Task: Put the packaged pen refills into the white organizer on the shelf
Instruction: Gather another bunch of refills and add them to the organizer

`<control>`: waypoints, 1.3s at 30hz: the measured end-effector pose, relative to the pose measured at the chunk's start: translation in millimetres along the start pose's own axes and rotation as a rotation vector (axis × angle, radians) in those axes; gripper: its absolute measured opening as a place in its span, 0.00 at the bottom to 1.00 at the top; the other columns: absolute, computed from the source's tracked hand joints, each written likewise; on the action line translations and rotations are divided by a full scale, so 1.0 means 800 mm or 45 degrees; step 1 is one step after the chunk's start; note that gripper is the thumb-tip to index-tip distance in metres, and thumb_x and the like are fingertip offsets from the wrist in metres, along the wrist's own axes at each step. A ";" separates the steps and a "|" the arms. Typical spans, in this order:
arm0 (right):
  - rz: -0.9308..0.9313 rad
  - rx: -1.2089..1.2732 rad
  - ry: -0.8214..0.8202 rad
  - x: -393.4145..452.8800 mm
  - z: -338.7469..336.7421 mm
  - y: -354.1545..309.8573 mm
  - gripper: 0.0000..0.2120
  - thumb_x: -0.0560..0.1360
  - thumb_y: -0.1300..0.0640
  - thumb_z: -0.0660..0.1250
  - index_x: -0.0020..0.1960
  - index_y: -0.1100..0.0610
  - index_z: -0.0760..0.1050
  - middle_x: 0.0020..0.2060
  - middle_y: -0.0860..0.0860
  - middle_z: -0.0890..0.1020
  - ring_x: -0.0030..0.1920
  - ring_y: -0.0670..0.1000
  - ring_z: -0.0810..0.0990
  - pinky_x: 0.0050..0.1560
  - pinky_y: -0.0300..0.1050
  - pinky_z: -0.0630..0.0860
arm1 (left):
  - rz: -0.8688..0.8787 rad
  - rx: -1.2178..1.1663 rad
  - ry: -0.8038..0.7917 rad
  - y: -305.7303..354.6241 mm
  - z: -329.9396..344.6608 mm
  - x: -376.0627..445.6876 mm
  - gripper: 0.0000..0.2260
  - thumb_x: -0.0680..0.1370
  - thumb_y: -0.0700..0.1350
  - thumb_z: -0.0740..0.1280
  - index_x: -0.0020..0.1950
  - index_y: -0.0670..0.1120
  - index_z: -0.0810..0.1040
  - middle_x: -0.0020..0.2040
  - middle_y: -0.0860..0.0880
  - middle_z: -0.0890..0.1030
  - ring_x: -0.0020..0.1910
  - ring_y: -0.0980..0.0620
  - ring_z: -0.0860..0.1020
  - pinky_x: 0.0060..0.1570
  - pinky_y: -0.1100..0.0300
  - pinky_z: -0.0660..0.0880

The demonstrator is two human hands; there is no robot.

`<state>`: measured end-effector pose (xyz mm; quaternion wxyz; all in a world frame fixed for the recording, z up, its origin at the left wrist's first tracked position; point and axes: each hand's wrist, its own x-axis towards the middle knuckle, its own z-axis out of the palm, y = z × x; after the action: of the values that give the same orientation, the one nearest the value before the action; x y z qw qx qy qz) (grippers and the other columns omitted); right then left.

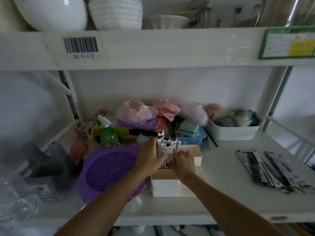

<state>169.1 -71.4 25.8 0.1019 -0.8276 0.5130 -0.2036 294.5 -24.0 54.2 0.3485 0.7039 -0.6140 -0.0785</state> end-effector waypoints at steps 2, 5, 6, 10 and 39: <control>0.024 -0.041 -0.004 -0.003 0.005 0.000 0.11 0.73 0.55 0.65 0.54 0.57 0.76 0.53 0.56 0.78 0.55 0.57 0.71 0.56 0.50 0.68 | 0.110 0.056 0.202 0.010 -0.002 0.003 0.27 0.72 0.55 0.59 0.68 0.45 0.65 0.62 0.44 0.73 0.62 0.47 0.71 0.62 0.50 0.70; 0.044 -0.091 -0.041 -0.001 0.008 -0.005 0.15 0.73 0.51 0.65 0.56 0.57 0.75 0.54 0.57 0.77 0.57 0.58 0.69 0.57 0.51 0.67 | 0.266 0.210 0.283 0.027 0.001 0.019 0.28 0.77 0.55 0.56 0.74 0.46 0.58 0.72 0.45 0.68 0.70 0.48 0.67 0.68 0.51 0.66; 0.033 -0.115 -0.063 0.000 0.007 -0.005 0.16 0.73 0.50 0.65 0.57 0.58 0.74 0.54 0.57 0.76 0.57 0.58 0.69 0.57 0.51 0.67 | 0.284 0.311 0.221 0.029 0.006 0.023 0.26 0.78 0.54 0.56 0.74 0.46 0.58 0.72 0.45 0.68 0.71 0.48 0.66 0.69 0.51 0.65; -0.048 0.084 -0.056 -0.004 -0.009 0.007 0.18 0.70 0.44 0.67 0.54 0.54 0.75 0.53 0.56 0.77 0.56 0.58 0.70 0.57 0.52 0.68 | 0.185 0.489 0.144 0.020 0.027 0.014 0.20 0.80 0.50 0.58 0.70 0.45 0.69 0.67 0.44 0.76 0.66 0.46 0.73 0.67 0.52 0.68; 0.345 0.674 -0.563 -0.005 -0.137 0.517 0.13 0.75 0.64 0.59 0.35 0.53 0.74 0.34 0.50 0.75 0.40 0.49 0.73 0.39 0.40 0.69 | -0.851 0.235 -0.277 0.385 0.454 0.046 0.10 0.80 0.50 0.56 0.59 0.48 0.69 0.63 0.42 0.74 0.63 0.44 0.74 0.61 0.54 0.71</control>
<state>-214.5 -250.9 -33.2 0.4471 -0.7210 0.5131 -0.1301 -141.9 -202.2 -23.7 0.1712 0.8817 -0.3878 -0.2069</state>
